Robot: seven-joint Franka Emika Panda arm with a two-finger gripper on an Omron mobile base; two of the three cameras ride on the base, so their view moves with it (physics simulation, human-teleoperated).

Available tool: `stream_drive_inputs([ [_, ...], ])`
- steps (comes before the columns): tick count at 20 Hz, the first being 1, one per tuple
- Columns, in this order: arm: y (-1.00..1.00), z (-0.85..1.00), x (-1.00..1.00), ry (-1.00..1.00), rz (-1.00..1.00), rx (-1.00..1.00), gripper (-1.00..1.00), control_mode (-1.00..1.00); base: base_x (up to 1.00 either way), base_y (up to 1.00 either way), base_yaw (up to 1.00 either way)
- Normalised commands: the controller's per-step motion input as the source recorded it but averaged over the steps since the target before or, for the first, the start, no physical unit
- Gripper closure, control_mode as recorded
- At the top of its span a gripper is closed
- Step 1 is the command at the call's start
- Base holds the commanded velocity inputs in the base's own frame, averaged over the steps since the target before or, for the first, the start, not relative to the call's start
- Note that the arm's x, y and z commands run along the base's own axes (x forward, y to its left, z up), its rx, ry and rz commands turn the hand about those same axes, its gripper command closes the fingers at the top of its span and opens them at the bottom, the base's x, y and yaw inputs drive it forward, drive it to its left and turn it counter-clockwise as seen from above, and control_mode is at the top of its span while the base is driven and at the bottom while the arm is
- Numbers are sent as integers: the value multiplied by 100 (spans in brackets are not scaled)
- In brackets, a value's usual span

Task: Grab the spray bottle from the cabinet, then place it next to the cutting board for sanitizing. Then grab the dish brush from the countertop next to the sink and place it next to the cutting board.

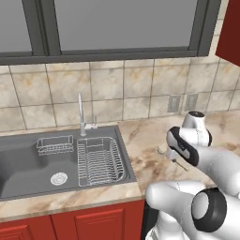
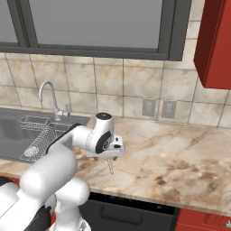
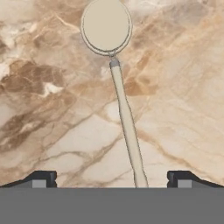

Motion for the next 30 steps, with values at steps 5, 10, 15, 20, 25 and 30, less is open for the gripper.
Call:
stream_drive_inputs([
  [5, -8, -21, 16, 0, 3, 0, -100, -100, 0, 0, 0],
  [10, -2, -20, 7, 0, 2, 0, -100, -100, 0, 0, 0],
  [15, 0, -23, 7, 0, 0, 0, -100, -100, 0, 0, 0],
  [20, 0, -24, 10, 0, 0, 0, -100, -100, 0, 0, 0],
  [25, -3, -22, 12, 0, 0, 0, -100, -100, 0, 0, 0],
  [30, -6, -21, 13, 0, 1, 0, -100, -100, 0, 0, 0],
])
